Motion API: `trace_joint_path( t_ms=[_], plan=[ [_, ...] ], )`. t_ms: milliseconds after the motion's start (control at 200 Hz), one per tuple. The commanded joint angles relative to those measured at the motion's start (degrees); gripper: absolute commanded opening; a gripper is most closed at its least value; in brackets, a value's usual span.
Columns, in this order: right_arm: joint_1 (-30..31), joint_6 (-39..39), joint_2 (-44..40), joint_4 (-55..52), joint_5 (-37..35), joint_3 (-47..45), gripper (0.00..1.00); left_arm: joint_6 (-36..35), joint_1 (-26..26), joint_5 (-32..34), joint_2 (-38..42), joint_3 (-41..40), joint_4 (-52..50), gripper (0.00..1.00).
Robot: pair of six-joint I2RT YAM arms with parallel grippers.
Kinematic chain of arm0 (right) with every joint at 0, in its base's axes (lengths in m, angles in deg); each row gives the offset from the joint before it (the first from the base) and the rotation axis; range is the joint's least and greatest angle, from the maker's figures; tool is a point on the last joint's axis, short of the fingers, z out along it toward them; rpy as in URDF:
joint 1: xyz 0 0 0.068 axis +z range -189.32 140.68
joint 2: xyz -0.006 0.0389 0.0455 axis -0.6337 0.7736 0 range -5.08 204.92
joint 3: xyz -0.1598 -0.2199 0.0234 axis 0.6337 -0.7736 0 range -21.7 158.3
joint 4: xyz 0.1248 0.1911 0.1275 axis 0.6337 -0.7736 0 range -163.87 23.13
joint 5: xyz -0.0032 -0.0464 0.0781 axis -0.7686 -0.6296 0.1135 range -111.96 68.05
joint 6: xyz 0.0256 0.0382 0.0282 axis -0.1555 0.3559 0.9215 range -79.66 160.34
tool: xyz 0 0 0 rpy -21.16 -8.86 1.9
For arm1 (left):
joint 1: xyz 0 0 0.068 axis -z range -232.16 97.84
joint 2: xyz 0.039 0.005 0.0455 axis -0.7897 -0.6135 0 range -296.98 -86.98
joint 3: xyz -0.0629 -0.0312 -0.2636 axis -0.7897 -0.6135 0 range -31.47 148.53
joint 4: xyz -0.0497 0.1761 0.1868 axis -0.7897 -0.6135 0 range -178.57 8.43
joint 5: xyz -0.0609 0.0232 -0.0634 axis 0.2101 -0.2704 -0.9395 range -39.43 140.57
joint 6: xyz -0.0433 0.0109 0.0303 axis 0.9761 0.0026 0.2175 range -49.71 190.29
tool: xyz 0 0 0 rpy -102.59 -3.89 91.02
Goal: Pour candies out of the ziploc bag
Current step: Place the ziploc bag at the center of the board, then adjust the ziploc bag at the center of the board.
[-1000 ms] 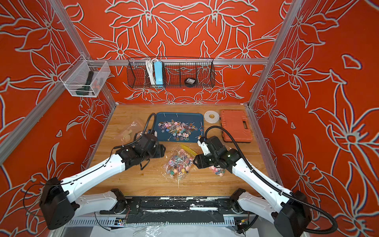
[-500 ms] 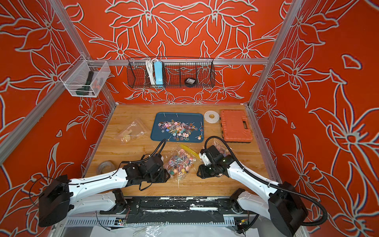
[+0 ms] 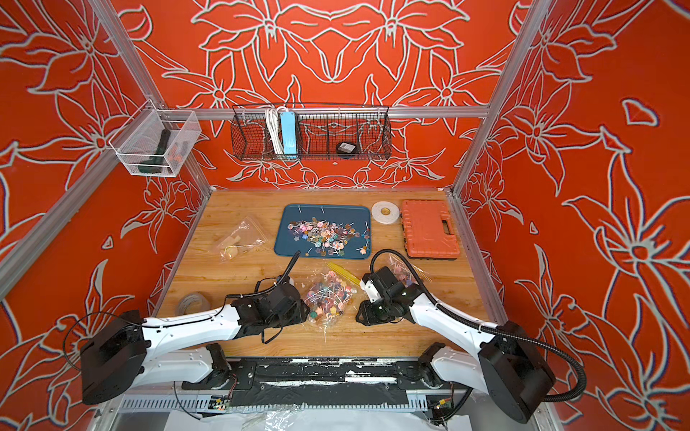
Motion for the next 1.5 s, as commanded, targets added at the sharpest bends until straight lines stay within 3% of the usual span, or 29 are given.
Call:
trace_joint_path(
  t_ms=[0,190,556,976,1261,1386,1496],
  plan=[
    [0.44,0.20,0.23,0.55,0.87,-0.54,0.37,0.07,-1.64,1.20,-2.03,-0.52,3.03,0.49],
    [0.44,0.14,-0.10,0.39,0.62,-0.56,0.35,-0.41,-2.05,1.94,-4.17,-0.33,4.15,0.39],
    [0.57,0.33,-0.62,0.28,1.31,-0.11,0.31,-2.14,-5.86,7.76,0.08,0.14,-2.40,0.00],
    [0.78,2.22,-3.15,1.32,3.50,-0.74,0.31,-13.12,-17.87,11.27,1.55,6.25,-12.58,0.00],
    [0.78,2.57,-4.07,1.47,3.53,-1.15,0.31,-19.90,-21.50,13.12,-0.97,11.77,-11.28,0.23],
    [0.78,2.83,-4.45,1.18,2.92,-1.08,0.31,-21.24,-21.74,13.49,-2.42,14.55,-12.48,0.42],
    [0.71,3.10,-5.25,-0.24,0.14,-0.39,0.31,-21.91,-21.29,10.70,-1.68,17.65,-15.76,0.42]
  ],
)
